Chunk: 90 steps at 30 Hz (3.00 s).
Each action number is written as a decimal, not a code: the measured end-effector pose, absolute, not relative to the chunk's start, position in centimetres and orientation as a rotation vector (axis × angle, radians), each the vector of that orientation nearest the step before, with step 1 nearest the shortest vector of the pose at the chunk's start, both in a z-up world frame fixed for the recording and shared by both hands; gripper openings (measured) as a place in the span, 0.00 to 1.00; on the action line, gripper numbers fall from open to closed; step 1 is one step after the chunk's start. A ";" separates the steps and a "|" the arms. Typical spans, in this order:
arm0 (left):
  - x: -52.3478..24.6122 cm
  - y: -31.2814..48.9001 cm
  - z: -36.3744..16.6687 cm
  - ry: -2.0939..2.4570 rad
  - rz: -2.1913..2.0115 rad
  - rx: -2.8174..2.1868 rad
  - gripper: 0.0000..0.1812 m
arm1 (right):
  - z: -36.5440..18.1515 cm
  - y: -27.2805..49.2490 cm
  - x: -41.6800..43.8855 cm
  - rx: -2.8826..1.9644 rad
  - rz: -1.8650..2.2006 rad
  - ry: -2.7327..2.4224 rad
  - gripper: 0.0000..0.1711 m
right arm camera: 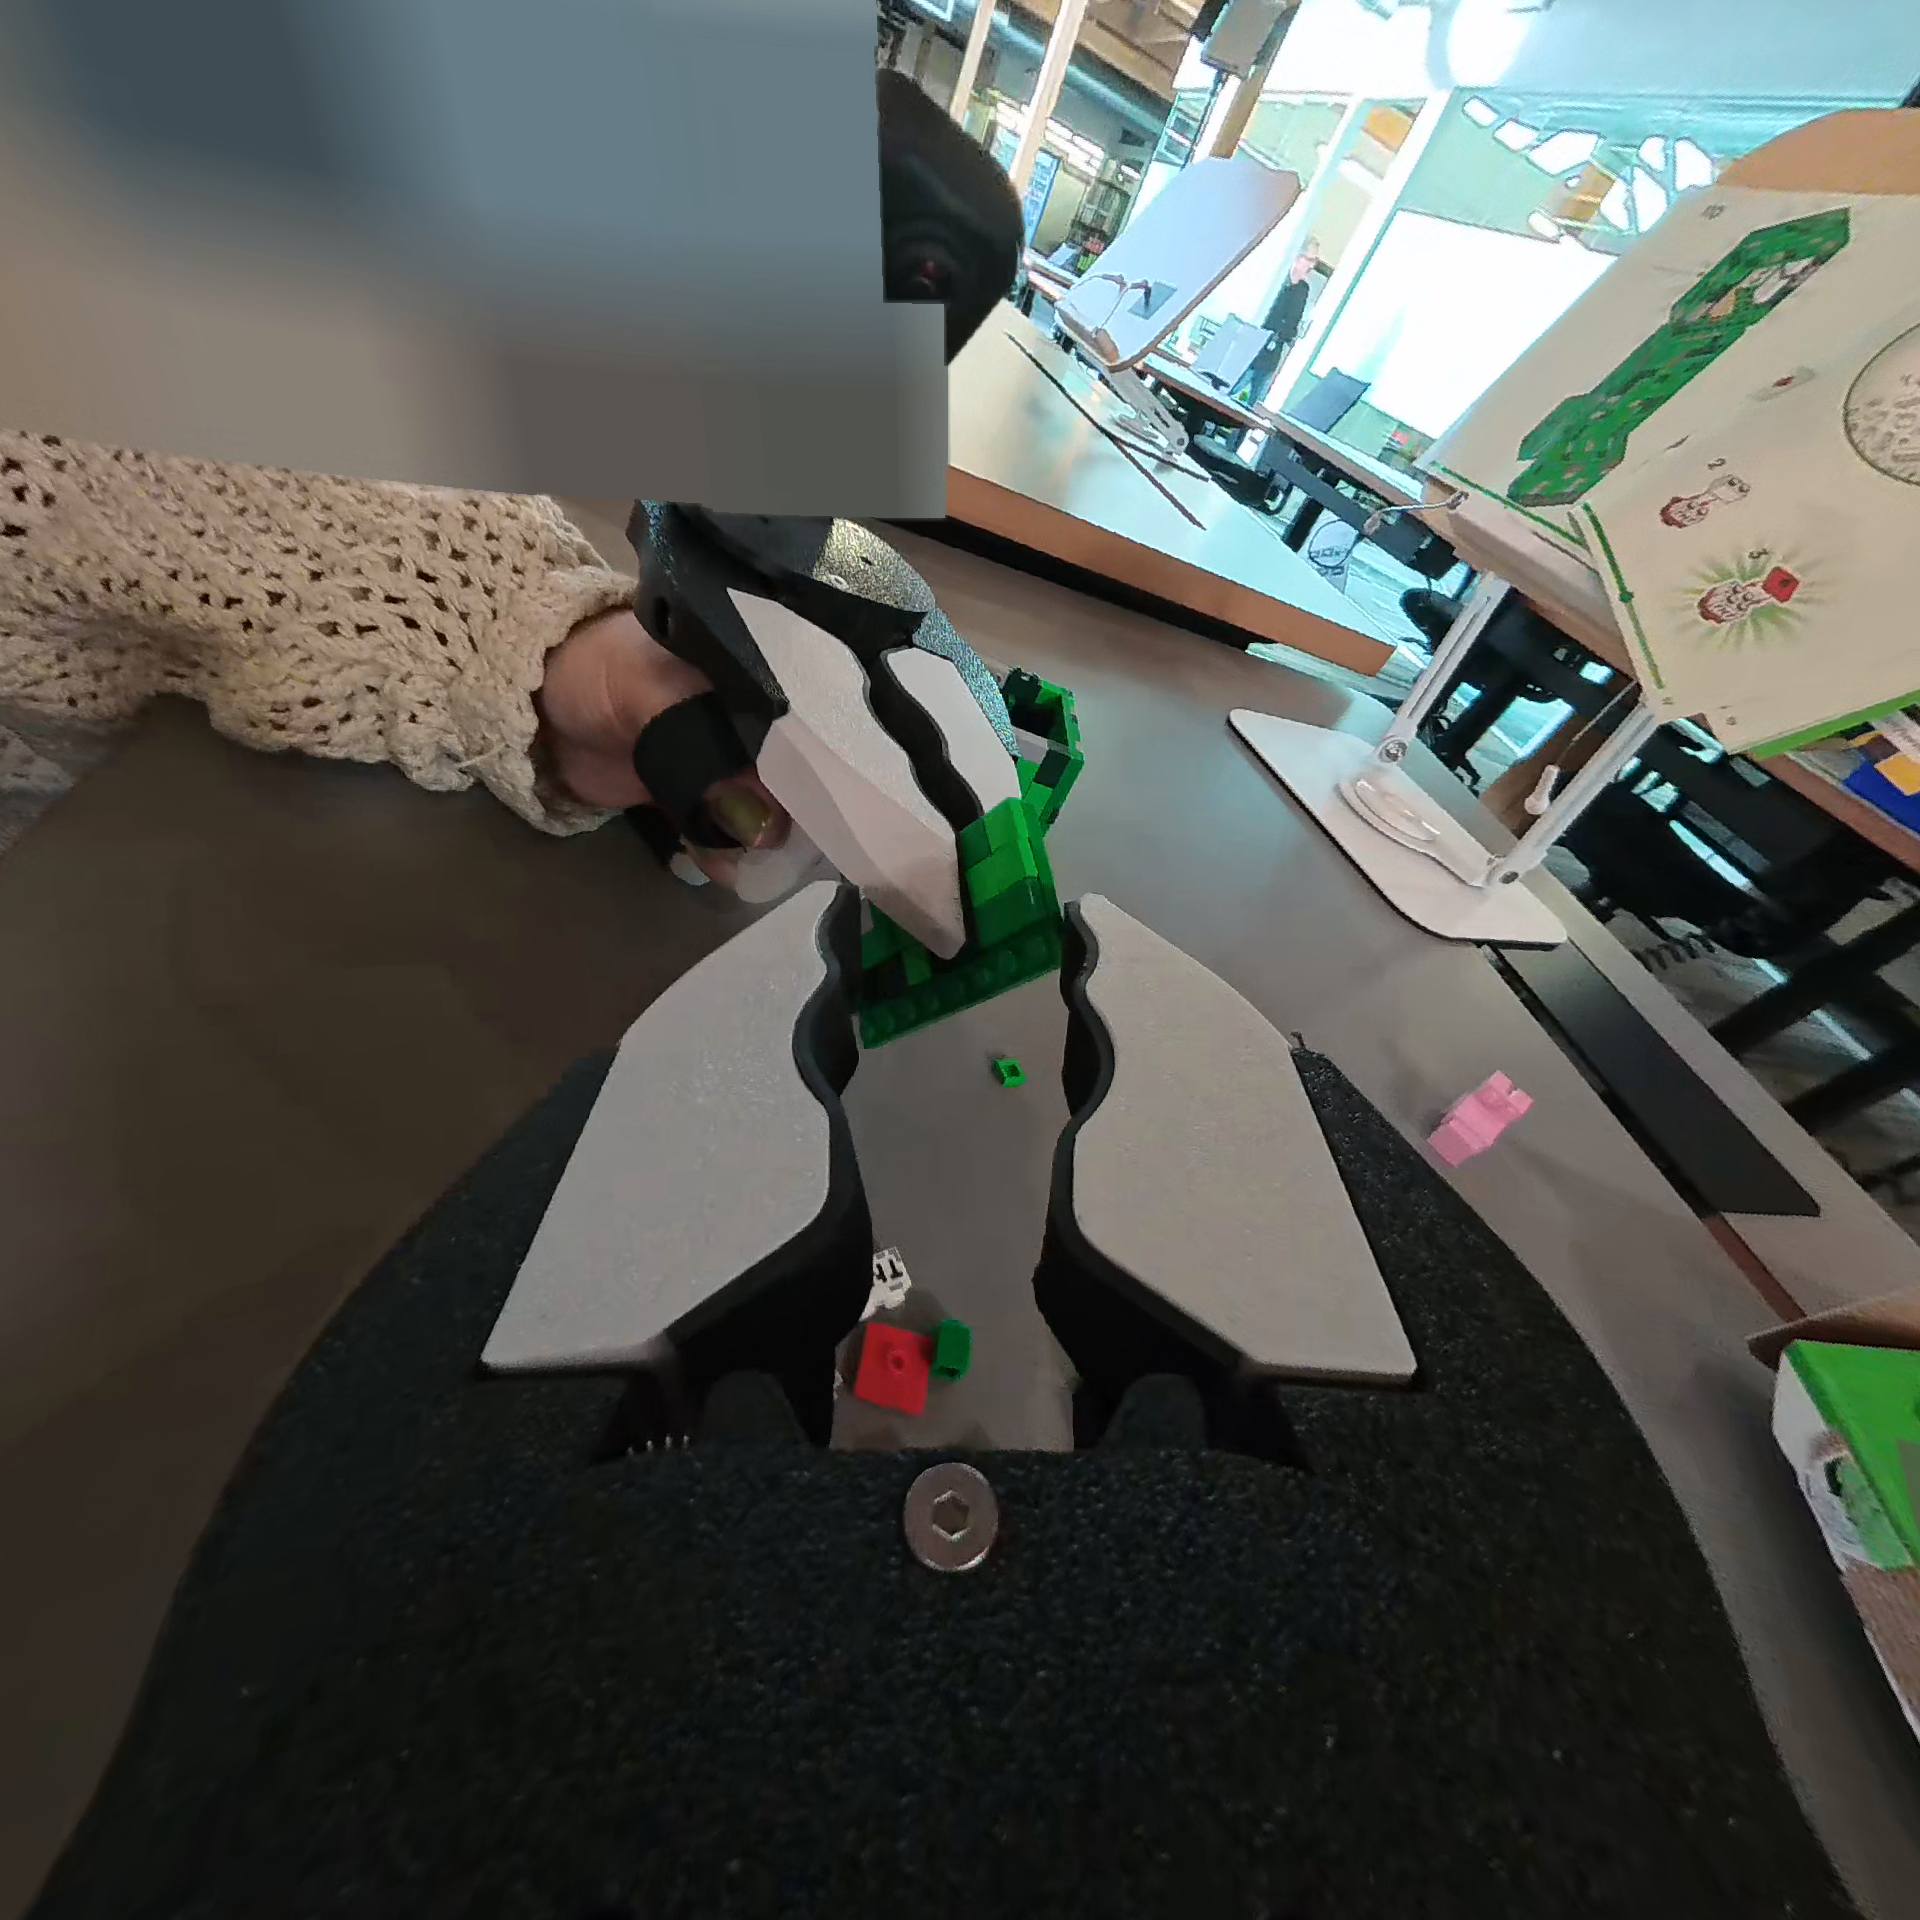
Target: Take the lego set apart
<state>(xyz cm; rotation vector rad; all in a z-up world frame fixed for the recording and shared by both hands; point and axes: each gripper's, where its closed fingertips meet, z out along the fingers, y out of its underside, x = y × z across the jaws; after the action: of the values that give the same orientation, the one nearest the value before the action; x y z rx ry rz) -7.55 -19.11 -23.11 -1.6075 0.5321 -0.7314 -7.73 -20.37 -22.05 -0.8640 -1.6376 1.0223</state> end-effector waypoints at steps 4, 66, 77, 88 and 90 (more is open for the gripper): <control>-7.6 -19.1 -23.0 0.527 -0.728 -1.604 0.03 | -21.6 -20.5 -7.6 -0.827 1.023 -1.616 0.16; -8.9 -20.1 -19.3 0.497 -0.578 -1.307 0.14 | -18.8 -20.3 -8.2 -0.931 1.247 -1.181 0.01; -8.8 -18.9 -20.6 0.679 0.244 -1.247 0.27 | -21.6 -18.9 -7.7 -1.061 0.892 -1.247 0.02; -8.9 -22.9 -25.0 1.162 0.410 -1.289 0.10 | -24.9 -21.8 -8.7 -1.213 1.024 -1.475 0.02; -9.5 -22.5 -25.5 1.146 0.474 -1.343 0.05 | -25.7 -22.5 -8.9 -1.176 0.954 -1.556 0.02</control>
<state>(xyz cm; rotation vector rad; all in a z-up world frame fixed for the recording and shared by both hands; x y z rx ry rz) -9.48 -22.50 -25.51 -1.3433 1.1460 0.4737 -8.90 -22.45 -25.69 -1.1756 -1.5562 0.9540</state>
